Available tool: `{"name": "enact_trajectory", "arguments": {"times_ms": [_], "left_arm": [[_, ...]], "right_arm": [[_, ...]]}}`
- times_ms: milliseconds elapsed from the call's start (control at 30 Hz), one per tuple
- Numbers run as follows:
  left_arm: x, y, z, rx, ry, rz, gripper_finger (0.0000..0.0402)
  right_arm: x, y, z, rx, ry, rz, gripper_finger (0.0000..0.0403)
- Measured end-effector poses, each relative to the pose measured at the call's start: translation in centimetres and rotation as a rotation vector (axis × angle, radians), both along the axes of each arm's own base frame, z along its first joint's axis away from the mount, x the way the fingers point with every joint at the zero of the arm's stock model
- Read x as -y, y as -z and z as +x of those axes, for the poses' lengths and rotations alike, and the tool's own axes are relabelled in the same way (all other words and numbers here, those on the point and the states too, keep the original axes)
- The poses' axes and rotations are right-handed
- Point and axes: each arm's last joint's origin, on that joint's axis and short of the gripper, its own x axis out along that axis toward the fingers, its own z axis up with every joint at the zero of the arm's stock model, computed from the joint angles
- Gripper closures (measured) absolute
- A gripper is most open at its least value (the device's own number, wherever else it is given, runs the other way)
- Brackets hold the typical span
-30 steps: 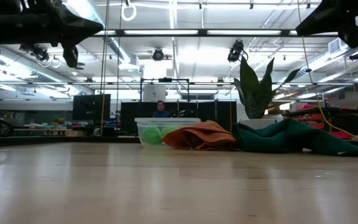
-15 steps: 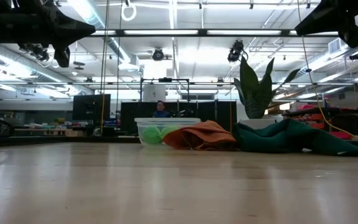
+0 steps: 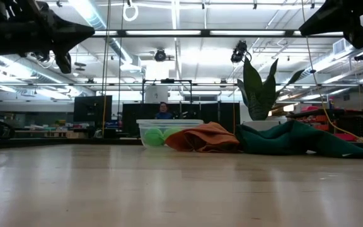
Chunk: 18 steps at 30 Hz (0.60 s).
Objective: Pick and placing Produce into tupperware
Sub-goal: Return to Home Position
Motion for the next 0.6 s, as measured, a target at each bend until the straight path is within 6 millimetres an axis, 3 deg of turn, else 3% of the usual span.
{"name": "enact_trajectory", "arguments": {"times_ms": [300, 600], "left_arm": [[0.4, -0.1, -0.3, 0.023, 0.019, 0.021, 0.0391], [0.4, 0.5, -0.6, -0.015, 0.039, -0.085, 0.0389]], "right_arm": [[0.3, -0.3, -0.4, 0.031, 0.007, 0.028, 0.0403], [1.9, -1.3, -2.5, 0.068, -0.034, -0.034, 0.0403]]}}
